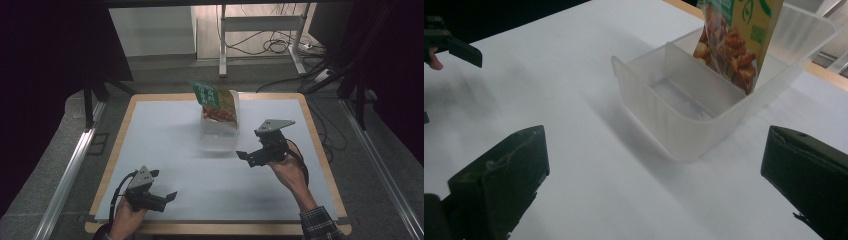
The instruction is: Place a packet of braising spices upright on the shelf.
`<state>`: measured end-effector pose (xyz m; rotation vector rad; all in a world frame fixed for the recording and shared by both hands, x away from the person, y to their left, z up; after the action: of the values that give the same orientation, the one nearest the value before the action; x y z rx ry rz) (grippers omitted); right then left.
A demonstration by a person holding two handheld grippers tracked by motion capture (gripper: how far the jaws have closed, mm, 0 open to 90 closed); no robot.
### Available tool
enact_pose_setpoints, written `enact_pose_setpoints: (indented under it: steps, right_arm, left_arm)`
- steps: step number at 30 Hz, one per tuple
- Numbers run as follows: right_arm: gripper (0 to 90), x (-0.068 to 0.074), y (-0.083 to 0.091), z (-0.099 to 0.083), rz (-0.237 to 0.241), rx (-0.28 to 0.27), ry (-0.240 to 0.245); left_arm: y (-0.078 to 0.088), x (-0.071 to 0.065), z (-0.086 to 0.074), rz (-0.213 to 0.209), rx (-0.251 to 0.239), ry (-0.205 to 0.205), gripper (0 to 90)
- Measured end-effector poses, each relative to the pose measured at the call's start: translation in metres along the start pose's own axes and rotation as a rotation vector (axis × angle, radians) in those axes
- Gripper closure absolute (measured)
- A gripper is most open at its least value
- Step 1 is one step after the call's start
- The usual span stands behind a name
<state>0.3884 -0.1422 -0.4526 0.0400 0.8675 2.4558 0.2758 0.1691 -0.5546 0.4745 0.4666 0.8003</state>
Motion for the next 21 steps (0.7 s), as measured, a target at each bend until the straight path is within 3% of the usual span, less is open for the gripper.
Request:
enact_pose_setpoints:
  steps: [21]
  right_arm:
    - [0.0, 0.004, 0.017, -0.034, -0.039, -0.017, -0.031]
  left_arm:
    - [-0.001, -0.001, -0.001, 0.004, 0.012, -0.016, 0.0]
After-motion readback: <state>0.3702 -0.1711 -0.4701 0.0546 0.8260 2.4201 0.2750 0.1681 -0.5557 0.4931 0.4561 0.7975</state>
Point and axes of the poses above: each handheld gripper's, and its own axes: y roughly backward along the jaws, z roughly out of its top, x roughly to its left, the point moved 6 cm from there along -y, roughly forward along the jaws, and after that the axes turned 10 degrees about y, right-handed, at the moved point
